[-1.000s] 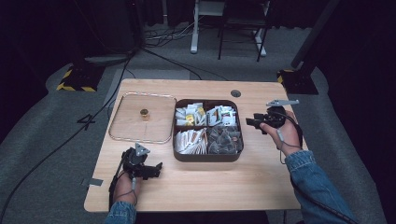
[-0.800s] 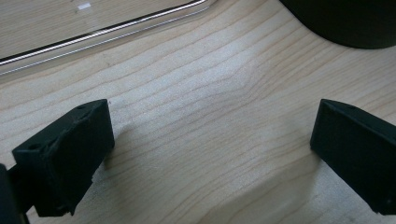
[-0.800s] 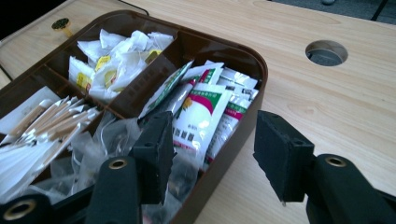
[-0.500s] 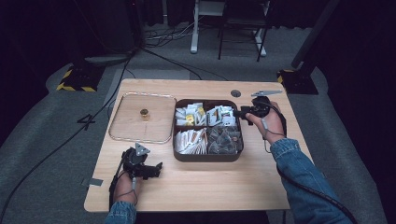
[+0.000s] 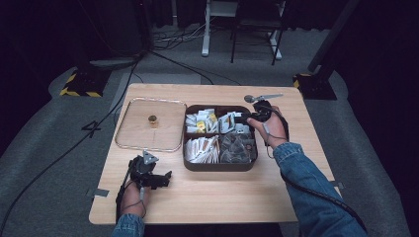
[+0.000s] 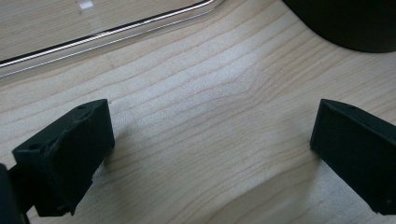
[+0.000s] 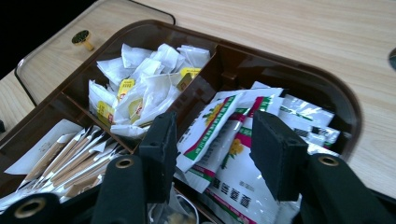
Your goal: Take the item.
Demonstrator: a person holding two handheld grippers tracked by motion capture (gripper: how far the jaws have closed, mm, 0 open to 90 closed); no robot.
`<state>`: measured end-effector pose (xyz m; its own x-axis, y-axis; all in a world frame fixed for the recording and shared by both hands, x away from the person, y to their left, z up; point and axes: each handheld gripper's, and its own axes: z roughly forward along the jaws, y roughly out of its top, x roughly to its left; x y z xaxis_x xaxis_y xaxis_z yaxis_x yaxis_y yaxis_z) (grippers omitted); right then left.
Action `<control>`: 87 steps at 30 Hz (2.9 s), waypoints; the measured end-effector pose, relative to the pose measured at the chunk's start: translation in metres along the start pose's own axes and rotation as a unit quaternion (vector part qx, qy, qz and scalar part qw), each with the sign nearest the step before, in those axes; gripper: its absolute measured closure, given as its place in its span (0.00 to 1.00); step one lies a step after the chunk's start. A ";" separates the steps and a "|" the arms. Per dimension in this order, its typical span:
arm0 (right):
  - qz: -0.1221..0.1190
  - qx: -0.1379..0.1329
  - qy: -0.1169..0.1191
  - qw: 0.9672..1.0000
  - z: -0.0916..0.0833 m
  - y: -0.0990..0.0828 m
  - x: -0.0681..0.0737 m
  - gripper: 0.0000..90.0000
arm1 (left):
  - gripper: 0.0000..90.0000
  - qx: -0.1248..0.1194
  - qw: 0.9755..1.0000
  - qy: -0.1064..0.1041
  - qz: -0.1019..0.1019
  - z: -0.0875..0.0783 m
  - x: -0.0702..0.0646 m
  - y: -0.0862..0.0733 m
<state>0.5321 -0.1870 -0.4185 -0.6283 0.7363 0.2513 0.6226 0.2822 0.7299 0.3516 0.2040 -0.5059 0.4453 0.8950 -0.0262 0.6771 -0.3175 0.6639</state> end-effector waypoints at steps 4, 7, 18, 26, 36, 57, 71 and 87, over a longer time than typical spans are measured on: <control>0.005 0.011 0.000 1.000 0.011 0.000 0.002 0.59 | 0.00 0.000 1.000 0.001 -0.001 0.000 0.000 0.000; 0.019 0.021 -0.003 1.000 0.018 -0.002 0.000 0.60 | 0.00 0.001 1.000 0.001 0.000 0.000 0.000 0.000; 0.029 0.027 0.010 0.999 0.030 -0.001 0.010 0.60 | 0.00 0.000 1.000 0.000 -0.001 0.000 0.000 0.000; 0.031 0.034 0.025 0.999 0.041 0.002 0.019 0.60 | 0.00 0.000 1.000 0.000 -0.001 0.000 0.000 0.000; 0.037 0.046 0.007 0.998 0.054 0.003 0.019 0.63 | 0.00 0.000 1.000 0.000 0.000 0.000 0.000 0.000; 0.050 0.052 -0.032 0.997 0.053 0.004 0.018 0.98 | 0.00 0.000 1.000 0.000 0.000 0.000 0.000 0.000; 0.043 0.016 -0.010 0.999 0.023 0.012 0.019 0.98 | 0.00 -0.001 1.000 -0.001 -0.001 0.000 0.000 0.000; 0.037 -0.035 0.030 0.998 -0.027 0.014 0.023 0.98 | 0.00 0.000 1.000 -0.001 -0.001 0.000 0.000 0.000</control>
<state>0.5143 -0.1825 -0.3854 -0.6096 0.7151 0.3419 0.6355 0.1831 0.7501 0.3520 0.2038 -0.5058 0.4442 0.8955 -0.0290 0.6784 -0.3151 0.6637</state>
